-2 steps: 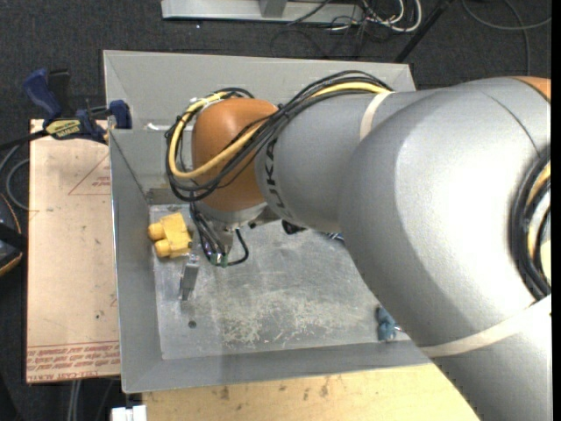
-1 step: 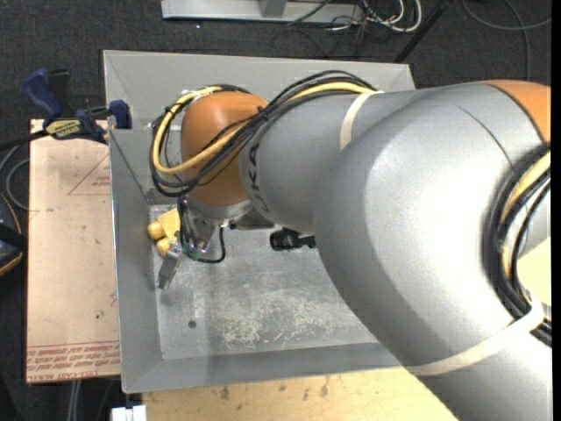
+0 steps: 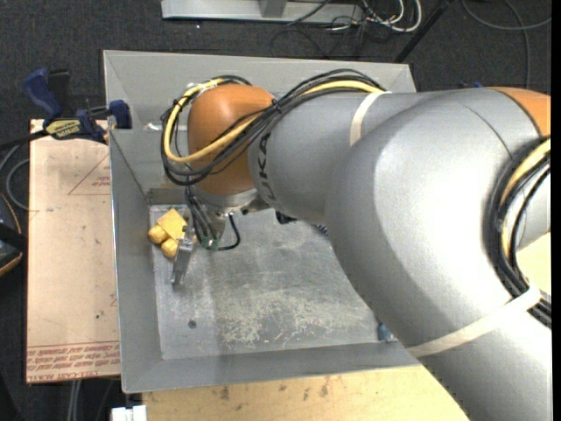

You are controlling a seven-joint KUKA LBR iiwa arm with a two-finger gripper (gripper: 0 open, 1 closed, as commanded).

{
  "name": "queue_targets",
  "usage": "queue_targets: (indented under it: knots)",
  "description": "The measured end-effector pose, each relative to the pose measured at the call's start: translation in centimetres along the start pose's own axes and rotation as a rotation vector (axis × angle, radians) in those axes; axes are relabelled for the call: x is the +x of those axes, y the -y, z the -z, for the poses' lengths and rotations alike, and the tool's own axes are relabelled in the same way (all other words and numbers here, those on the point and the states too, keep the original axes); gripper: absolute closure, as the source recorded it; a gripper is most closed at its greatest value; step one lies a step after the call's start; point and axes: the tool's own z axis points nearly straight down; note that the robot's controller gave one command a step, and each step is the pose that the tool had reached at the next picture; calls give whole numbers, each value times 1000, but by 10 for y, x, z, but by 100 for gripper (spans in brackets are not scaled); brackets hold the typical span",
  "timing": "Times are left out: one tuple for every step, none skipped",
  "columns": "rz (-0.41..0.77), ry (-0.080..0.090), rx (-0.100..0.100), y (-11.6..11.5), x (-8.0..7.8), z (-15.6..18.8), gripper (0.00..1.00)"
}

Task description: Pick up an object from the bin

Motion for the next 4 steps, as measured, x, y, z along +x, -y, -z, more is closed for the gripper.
queue_targets:
  knots:
    - [1,-5,3,-6,21,15,0]
    - [322,-3,2,-11,6,11,0]
    - [200,7,-4,-13,16,3,0]
    - [199,7,-4,-13,16,3,100]
